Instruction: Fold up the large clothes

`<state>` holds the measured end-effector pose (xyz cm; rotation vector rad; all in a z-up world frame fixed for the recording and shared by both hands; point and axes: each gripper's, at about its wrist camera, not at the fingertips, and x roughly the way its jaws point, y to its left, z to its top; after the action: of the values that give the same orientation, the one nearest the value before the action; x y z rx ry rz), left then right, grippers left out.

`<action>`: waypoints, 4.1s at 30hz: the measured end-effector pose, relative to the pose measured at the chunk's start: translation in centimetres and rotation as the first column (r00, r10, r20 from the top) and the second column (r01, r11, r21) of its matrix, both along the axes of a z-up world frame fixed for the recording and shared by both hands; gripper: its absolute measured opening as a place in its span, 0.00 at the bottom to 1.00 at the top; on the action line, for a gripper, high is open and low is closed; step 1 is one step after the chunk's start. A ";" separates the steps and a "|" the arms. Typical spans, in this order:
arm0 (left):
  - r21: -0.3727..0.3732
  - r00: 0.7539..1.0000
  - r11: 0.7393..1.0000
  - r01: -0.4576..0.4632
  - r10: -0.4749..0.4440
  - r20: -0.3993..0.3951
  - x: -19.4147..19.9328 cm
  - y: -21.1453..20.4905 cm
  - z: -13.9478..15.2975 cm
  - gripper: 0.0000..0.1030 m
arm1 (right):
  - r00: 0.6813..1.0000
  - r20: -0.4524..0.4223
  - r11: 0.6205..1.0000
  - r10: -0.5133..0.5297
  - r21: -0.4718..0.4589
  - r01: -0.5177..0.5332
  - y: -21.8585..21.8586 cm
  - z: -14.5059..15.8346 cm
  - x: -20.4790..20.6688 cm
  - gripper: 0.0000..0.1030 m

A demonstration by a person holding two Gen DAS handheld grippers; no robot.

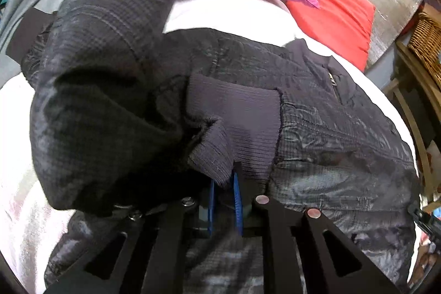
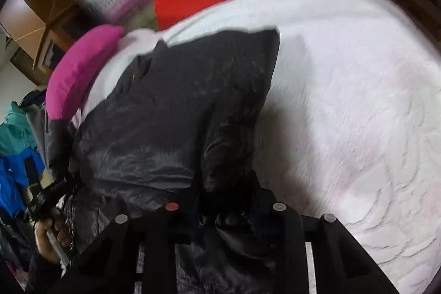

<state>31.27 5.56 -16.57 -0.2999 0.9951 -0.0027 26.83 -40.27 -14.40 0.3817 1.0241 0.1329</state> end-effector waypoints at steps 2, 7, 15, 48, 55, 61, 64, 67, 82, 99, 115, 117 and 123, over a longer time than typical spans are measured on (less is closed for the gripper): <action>0.037 1.000 0.999 0.006 -0.006 0.007 -0.1 -0.5 0.0 0.17 | 1.000 -0.019 0.999 -0.017 0.028 0.017 -0.4 -0.7 -0.2 0.34; 0.077 1.000 0.997 -0.015 0.014 0.018 -0.7 -0.6 1.2 0.28 | 0.990 0.080 0.993 -0.113 -0.024 0.115 -2.0 3.8 -2.8 0.68; 0.015 0.980 0.994 -0.108 0.104 0.168 -3.6 1.2 5.7 0.59 | 0.976 0.219 0.997 0.012 0.073 -0.028 1.5 6.9 -3.3 0.70; -0.336 0.812 0.776 -0.533 0.582 0.056 5.2 36.9 2.7 0.70 | 0.960 0.202 0.965 0.192 -0.218 -0.147 12.4 -0.4 -8.9 0.88; -0.156 0.842 0.834 -0.530 0.539 0.020 8.1 36.7 2.0 0.10 | 0.959 0.207 0.967 0.192 -0.209 -0.148 12.7 -0.7 -8.4 0.89; -0.068 0.868 0.879 -0.472 0.476 0.139 5.5 33.5 7.6 0.09 | 0.959 0.217 0.972 0.185 -0.181 -0.146 12.4 -0.7 -8.3 0.89; -0.013 0.884 0.916 -0.401 0.391 0.255 3.3 30.1 13.3 0.09 | 0.958 0.223 0.976 0.180 -0.162 -0.145 12.1 -0.7 -8.4 0.89; 0.022 0.883 0.945 -0.328 0.298 0.362 1.1 26.1 19.3 0.09 | 0.958 0.228 0.979 0.175 -0.144 -0.145 11.9 -0.7 -8.4 0.89; 0.024 0.866 0.981 0.192 -0.181 0.466 0.2 -6.4 28.3 0.09 | 0.952 0.285 0.988 0.113 0.070 -0.138 9.0 -1.0 -8.6 0.89; -0.053 0.949 0.948 0.313 -0.311 0.051 3.9 -18.5 11.4 0.72 | 0.945 0.320 0.966 0.062 0.219 -0.138 7.5 -1.5 -8.7 0.89; -0.160 0.959 0.971 -0.178 0.207 0.193 -3.7 6.3 6.8 0.78 | 0.978 0.164 0.846 -0.132 0.532 0.025 4.6 2.5 -5.5 0.89; -0.207 0.953 0.959 -0.195 0.235 0.192 -3.9 7.6 6.2 0.78 | 0.980 0.120 0.848 -0.158 0.525 0.072 4.9 2.1 -3.5 0.89; -0.275 0.931 0.927 -0.254 0.311 0.190 -4.0 9.5 4.9 0.78 | 0.960 -0.022 0.804 -0.279 0.541 0.246 5.0 -0.6 0.4 0.88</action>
<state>27.29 15.02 -11.67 -0.6578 0.7116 0.1017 27.28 -35.30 -15.05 1.0305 0.8515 0.1813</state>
